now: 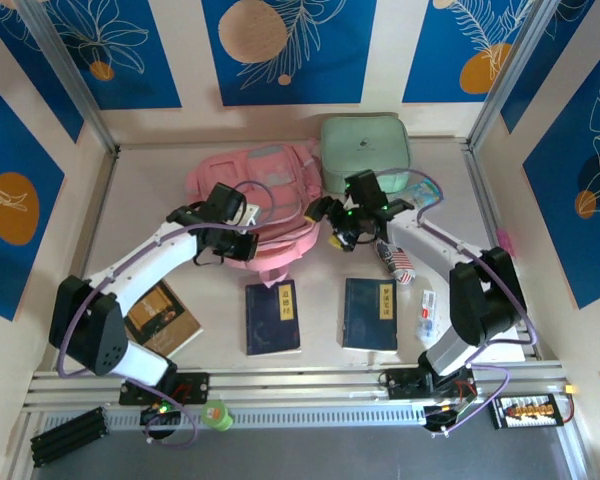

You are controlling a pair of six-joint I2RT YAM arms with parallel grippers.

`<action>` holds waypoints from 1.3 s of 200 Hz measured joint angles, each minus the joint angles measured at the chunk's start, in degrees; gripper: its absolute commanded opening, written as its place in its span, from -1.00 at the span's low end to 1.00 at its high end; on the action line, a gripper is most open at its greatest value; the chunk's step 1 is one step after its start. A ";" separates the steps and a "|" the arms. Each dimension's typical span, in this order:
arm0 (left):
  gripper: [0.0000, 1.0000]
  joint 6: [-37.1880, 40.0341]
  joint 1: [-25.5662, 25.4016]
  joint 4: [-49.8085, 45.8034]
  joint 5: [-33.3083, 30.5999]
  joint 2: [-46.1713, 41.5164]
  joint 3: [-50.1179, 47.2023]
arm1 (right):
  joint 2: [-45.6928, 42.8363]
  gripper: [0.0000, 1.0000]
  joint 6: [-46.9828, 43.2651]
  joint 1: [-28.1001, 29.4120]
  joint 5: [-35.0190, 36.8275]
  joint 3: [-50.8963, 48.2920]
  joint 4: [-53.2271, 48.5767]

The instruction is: Pack the student bag

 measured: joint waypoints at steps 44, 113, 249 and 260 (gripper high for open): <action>-1.00 -0.70 -2.56 2.27 2.97 4.28 1.55 | 3.21 0.95 6.25 5.44 1.11 0.02 -0.81; -1.00 -1.97 -3.37 5.88 5.90 5.14 1.53 | 8.76 0.53 17.25 9.01 7.23 4.09 -2.49; -1.00 2.71 -1.90 6.95 -0.26 1.33 -6.03 | 8.98 -0.52 15.28 9.53 14.56 4.96 -2.73; -1.00 3.15 -1.05 6.40 -1.46 0.92 -6.47 | 8.68 -0.52 15.04 9.53 15.58 4.96 -3.08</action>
